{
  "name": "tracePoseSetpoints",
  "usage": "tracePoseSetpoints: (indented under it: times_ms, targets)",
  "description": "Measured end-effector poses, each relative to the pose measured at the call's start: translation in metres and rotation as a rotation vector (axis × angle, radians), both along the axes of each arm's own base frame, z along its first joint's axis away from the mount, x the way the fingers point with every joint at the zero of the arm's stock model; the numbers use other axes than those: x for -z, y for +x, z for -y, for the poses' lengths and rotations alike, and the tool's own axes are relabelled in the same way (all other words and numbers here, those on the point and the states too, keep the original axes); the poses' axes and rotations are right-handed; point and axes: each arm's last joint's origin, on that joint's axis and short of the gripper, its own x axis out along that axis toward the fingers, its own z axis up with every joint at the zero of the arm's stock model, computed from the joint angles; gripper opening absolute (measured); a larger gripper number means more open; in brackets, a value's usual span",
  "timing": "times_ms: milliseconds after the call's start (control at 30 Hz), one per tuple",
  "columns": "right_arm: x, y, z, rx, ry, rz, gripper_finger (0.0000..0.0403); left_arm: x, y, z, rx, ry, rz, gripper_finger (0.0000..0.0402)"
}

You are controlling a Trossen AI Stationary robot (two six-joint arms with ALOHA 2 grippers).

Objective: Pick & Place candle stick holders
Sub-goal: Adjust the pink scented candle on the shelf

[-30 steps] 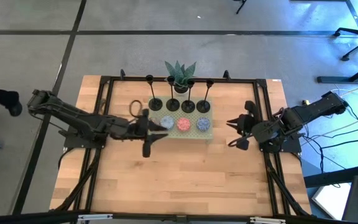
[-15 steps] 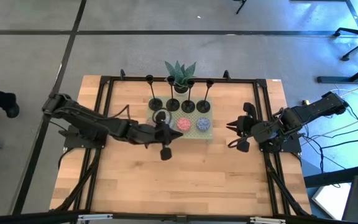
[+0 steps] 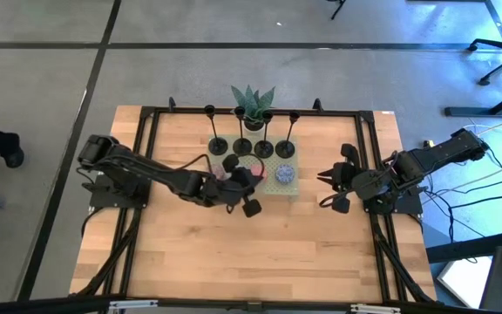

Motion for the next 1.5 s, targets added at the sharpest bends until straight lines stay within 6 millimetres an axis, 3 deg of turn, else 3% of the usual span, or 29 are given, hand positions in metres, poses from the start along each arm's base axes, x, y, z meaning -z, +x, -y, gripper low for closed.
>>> tracePoseSetpoints:
  times_ms: [833, 1500]
  targets:
    - [0.001, 0.000, -0.001, -0.028, 0.033, -0.014, 0.0046, 0.015, -0.007, -0.001, -0.094, -0.064, -0.080, 0.0001]
    - [0.001, 0.000, -0.001, -0.033, 0.026, -0.015, 0.0046, 0.014, -0.003, -0.017, -0.097, -0.112, -0.074, 0.0002]
